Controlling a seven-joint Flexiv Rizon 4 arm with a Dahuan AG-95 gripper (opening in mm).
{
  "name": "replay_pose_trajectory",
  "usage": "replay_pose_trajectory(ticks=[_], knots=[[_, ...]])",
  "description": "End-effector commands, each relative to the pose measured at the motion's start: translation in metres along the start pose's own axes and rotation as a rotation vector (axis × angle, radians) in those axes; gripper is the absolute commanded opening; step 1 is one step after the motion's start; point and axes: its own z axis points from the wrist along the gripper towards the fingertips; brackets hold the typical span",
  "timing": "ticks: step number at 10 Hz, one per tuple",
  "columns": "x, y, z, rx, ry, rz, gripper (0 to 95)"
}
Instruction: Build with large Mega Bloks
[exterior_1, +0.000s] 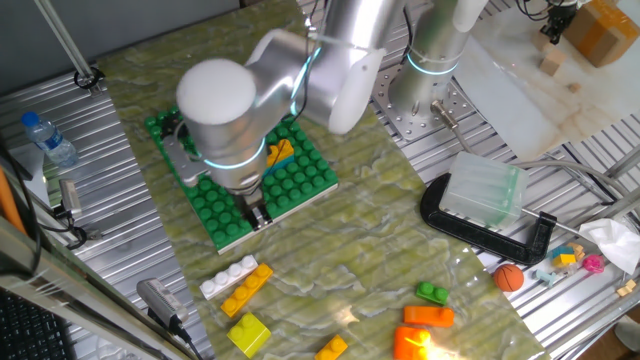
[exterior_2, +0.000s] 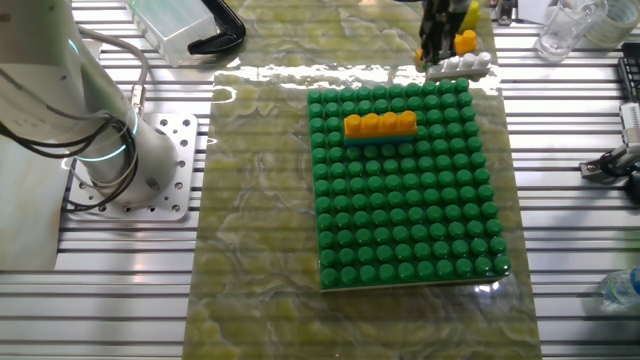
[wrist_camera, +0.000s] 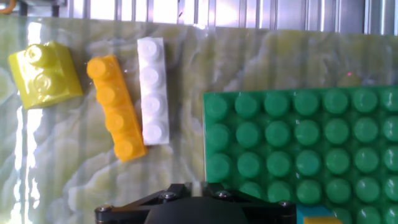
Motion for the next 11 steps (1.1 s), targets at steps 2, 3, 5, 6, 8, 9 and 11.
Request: replay_pose_trajectory(ticks=[2, 3, 5, 6, 8, 9, 11], knots=[[-0.014, 0.005, 0.002, 0.000, 0.037, 0.029, 19.0], [-0.017, 0.011, 0.007, 0.000, 0.037, 0.035, 19.0], [-0.020, 0.017, 0.013, 0.000, 0.032, 0.042, 19.0], [-0.022, 0.018, 0.014, -0.001, 0.029, 0.034, 19.0], [-0.028, 0.019, 0.018, -0.005, 0.016, 0.021, 19.0], [-0.032, 0.022, 0.019, -0.008, 0.010, 0.020, 19.0], [-0.041, 0.031, 0.021, -0.009, 0.003, 0.024, 19.0]])
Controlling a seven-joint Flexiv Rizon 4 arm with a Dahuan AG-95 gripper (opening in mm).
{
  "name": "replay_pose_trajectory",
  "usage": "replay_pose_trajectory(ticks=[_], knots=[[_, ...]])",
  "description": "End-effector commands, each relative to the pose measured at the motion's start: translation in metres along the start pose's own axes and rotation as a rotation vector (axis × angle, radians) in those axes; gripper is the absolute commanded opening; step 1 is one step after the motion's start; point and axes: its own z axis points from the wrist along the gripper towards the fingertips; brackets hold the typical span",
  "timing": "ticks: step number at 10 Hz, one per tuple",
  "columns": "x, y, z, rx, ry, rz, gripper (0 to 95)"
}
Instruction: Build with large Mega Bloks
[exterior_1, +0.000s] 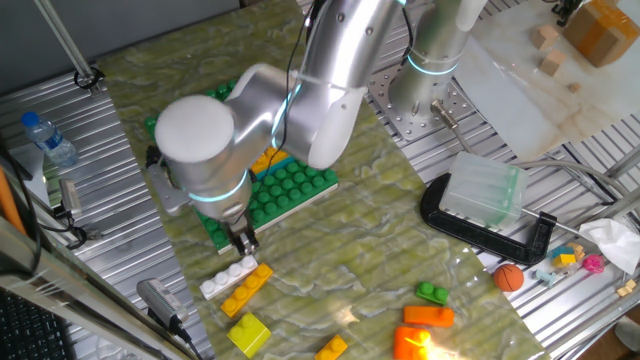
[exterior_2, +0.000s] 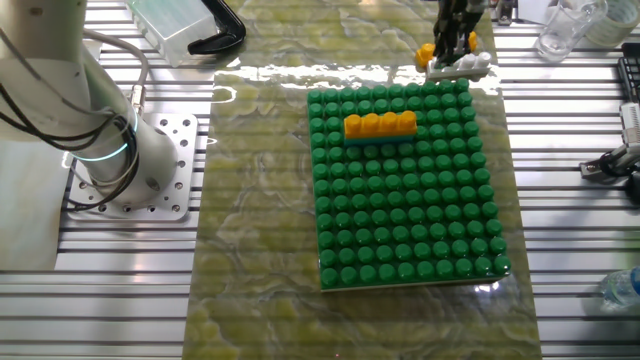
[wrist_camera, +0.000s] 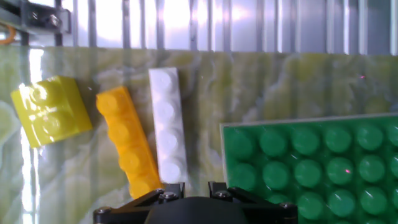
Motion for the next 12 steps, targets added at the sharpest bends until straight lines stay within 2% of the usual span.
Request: replay_pose_trajectory(ticks=[1, 5, 7, 11, 12], knots=[[-0.008, 0.007, 0.004, 0.000, -0.011, 0.003, 19.0], [-0.022, 0.008, 0.016, 0.001, -0.038, 0.004, 19.0], [-0.029, 0.011, 0.018, 0.000, -0.041, 0.017, 19.0], [-0.034, 0.015, 0.022, -0.004, -0.048, 0.017, 19.0], [-0.036, 0.017, 0.026, -0.002, -0.056, 0.016, 38.0]])
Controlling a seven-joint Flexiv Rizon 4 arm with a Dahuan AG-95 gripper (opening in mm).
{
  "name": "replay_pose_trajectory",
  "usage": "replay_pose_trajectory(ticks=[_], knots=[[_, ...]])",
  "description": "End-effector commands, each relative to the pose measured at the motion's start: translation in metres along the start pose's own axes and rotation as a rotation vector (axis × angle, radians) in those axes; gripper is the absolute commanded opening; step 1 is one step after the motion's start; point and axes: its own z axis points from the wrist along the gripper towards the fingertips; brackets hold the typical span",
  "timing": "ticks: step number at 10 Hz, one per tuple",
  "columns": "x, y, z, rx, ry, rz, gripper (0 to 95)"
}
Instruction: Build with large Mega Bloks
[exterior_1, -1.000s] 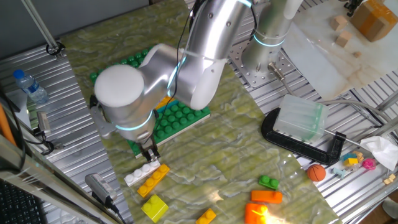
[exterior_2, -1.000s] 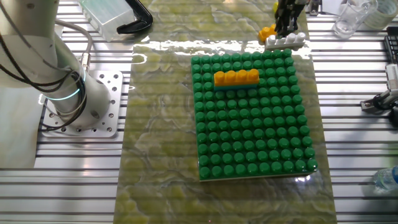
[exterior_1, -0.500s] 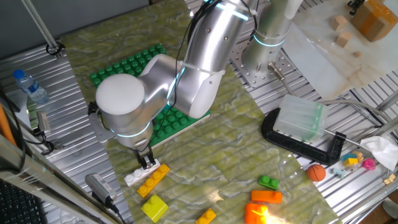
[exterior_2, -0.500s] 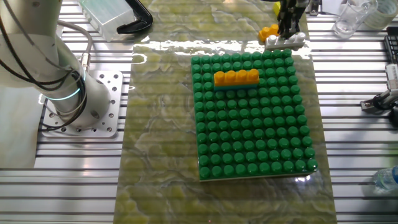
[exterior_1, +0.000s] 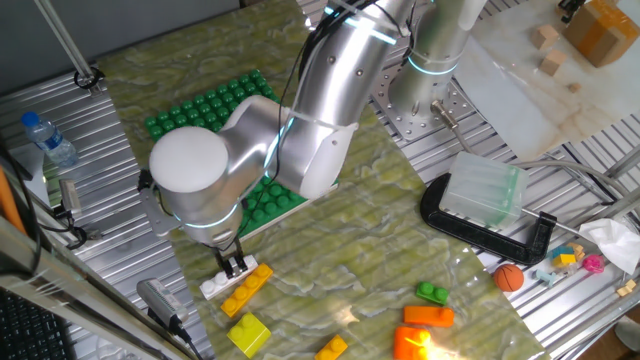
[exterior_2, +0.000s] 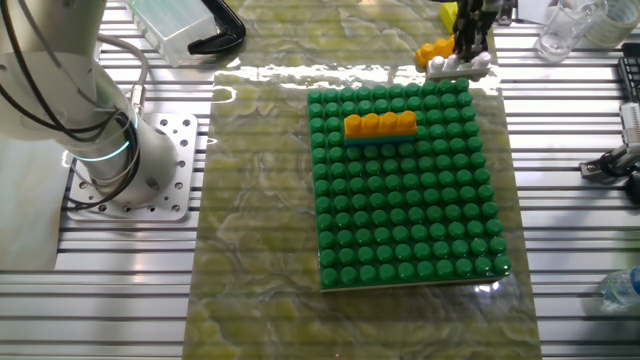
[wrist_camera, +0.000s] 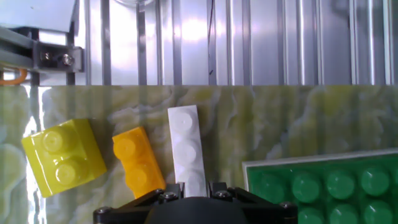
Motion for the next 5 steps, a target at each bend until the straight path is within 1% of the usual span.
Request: replay_pose_trajectory(ticks=[1, 3, 5], knots=[[-0.0020, 0.0012, 0.0029, 0.004, -0.010, -0.001, 38.0], [-0.0053, -0.0004, 0.0073, 0.008, -0.021, 0.002, 38.0], [-0.0083, -0.0023, 0.0109, 0.007, -0.026, 0.003, 38.0]])
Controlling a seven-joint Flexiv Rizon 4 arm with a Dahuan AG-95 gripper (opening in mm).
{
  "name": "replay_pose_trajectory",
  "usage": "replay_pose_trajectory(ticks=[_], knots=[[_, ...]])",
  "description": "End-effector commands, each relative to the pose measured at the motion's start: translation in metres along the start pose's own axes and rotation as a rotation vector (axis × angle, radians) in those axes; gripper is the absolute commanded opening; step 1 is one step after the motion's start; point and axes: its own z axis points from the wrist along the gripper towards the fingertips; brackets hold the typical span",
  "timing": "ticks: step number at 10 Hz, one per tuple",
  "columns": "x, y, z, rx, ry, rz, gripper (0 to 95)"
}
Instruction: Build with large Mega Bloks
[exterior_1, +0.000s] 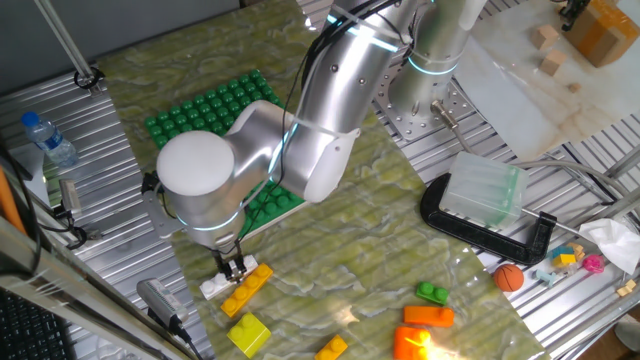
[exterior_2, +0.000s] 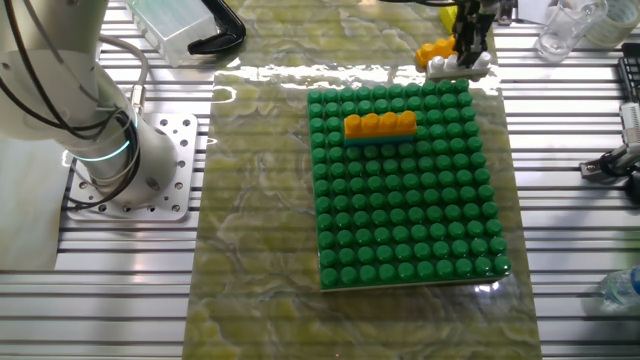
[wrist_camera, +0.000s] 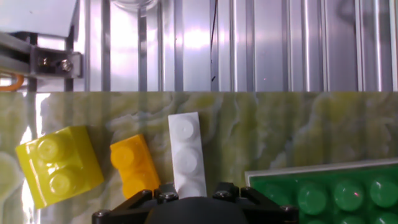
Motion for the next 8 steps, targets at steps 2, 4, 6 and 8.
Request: replay_pose_trajectory(ticks=[2, 4, 6, 8], knots=[[-0.0032, -0.0010, 0.0037, -0.002, -0.002, 0.002, 38.0], [-0.0047, -0.0006, 0.0057, -0.005, -0.002, 0.001, 38.0], [-0.0053, 0.0056, 0.0074, -0.009, -0.002, 0.005, 38.0], [-0.0057, 0.0072, 0.0085, -0.006, -0.001, 0.005, 38.0]])
